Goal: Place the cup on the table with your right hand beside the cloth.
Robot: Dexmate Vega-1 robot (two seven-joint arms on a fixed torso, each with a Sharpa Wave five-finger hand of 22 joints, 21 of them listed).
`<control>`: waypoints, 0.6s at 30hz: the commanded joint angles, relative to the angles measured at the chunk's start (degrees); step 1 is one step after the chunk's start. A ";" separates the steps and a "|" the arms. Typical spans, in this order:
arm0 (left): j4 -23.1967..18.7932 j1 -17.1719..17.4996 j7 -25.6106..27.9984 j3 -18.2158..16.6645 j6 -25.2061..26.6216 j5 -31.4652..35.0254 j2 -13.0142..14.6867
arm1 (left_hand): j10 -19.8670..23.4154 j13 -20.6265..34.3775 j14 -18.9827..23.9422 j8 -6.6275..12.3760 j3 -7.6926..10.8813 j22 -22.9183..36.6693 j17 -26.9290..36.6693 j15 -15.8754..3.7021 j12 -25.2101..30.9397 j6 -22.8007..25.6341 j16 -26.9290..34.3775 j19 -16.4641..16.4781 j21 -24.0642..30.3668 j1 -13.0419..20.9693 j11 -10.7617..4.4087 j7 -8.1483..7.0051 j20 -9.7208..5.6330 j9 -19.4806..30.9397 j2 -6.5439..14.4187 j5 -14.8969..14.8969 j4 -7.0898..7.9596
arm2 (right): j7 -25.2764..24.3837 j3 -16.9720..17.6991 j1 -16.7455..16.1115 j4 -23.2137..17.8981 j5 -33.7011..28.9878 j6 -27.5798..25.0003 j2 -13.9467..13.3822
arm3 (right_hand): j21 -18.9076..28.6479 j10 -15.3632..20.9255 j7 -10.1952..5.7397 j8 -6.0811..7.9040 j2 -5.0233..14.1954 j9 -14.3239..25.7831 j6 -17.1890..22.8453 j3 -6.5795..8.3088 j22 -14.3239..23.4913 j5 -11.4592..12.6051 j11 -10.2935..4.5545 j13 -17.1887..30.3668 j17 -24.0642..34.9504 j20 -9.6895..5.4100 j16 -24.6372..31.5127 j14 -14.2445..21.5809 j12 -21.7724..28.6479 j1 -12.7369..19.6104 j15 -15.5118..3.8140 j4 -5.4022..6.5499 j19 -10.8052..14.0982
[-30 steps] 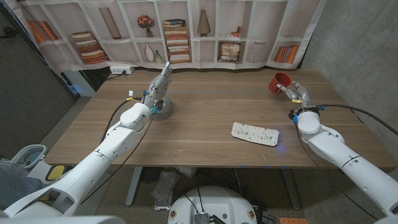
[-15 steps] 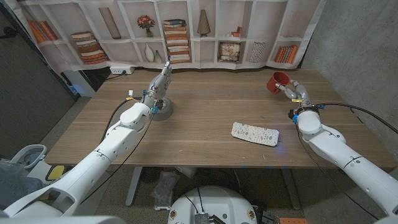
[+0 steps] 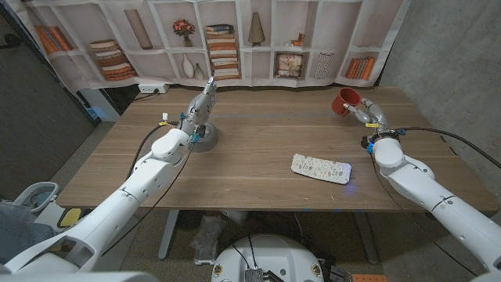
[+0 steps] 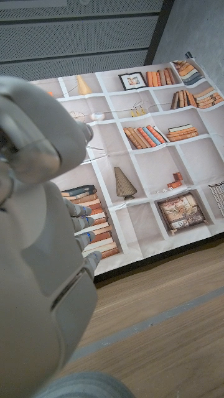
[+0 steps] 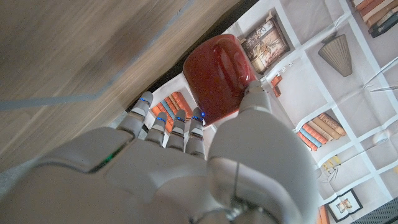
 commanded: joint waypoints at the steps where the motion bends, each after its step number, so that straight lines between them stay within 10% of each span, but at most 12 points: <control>1: 0.20 0.29 -0.23 -0.30 -0.52 -0.63 -0.37 | 0.06 0.30 0.04 -0.14 -0.30 0.26 0.13 -0.04 -0.13 0.12 -0.12 -1.47 0.43 0.47 0.12 0.21 -1.64 0.23 0.31 -0.16 -0.07 | 1.37 -0.46 0.26 -0.22 -0.56 0.97 -0.29 | -0.08 0.45 -7.60 0.45 0.46 0.32 8.49 0.28 0.18 -0.15 -0.05 -0.02 0.21 0.17 -0.16 0.25 0.04 0.04 -0.23 0.16 0.29; 18: -0.34 0.77 -0.30 -0.62 -1.11 -0.76 -0.19 | -0.01 0.30 -0.06 -0.16 -0.45 0.26 0.13 -0.04 -0.16 0.09 -0.16 -1.51 0.41 0.55 0.11 0.18 -1.68 0.23 0.40 -0.18 -0.07 | 3.80 -1.51 1.13 -0.86 -1.30 2.46 -0.25 | -0.10 0.69 -7.57 0.24 0.51 0.34 8.81 0.45 0.18 -0.78 -0.09 -0.01 0.19 0.16 -0.23 0.25 -0.04 0.28 -0.25 0.06 0.33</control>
